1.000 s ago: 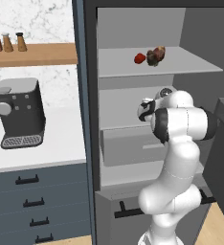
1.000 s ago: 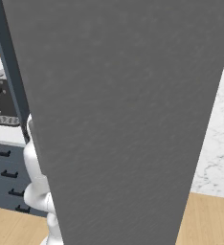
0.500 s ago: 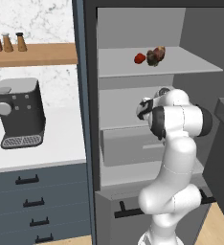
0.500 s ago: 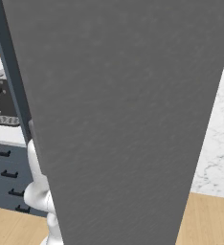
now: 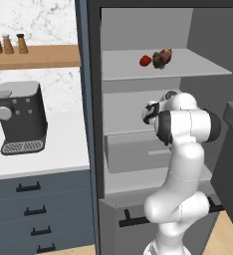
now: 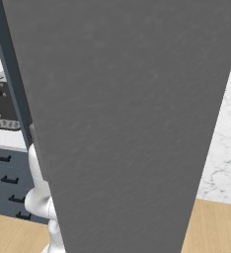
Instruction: Place one bell pepper and one steak in each tupperware on the nearby counter, to pack two identical lunches.
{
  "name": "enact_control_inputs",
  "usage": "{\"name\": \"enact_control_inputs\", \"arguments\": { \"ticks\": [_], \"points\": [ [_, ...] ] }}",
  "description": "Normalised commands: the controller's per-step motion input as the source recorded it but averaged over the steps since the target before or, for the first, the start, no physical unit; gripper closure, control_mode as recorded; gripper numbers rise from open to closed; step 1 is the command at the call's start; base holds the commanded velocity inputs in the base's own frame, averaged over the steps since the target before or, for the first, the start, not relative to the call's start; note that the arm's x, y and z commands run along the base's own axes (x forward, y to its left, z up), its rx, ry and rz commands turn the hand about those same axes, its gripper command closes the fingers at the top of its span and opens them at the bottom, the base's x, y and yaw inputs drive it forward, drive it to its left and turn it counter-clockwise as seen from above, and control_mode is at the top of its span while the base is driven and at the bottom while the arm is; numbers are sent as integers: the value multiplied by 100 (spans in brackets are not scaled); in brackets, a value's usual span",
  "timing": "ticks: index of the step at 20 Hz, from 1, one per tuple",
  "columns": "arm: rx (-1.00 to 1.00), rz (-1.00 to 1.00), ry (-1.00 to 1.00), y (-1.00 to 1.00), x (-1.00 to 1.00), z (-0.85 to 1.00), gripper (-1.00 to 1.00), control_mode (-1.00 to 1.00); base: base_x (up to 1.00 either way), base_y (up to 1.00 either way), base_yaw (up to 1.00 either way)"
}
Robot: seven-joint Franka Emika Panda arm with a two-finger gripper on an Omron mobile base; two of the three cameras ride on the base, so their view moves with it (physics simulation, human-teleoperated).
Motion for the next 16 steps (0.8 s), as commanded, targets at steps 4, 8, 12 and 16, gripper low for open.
{"name": "enact_control_inputs", "arguments": {
  "ticks": [4,8,12,16],
  "points": [
    [2,0,0,6,0,-19,100,-100,0,0,0],
    [0,0,0,0,0,0,100,-100,0,0,0],
    [0,0,0,0,0,0,100,-100,0,0,0],
    [0,-1,-3,1,-21,0,100,-100,0,0,0]
  ]
}}
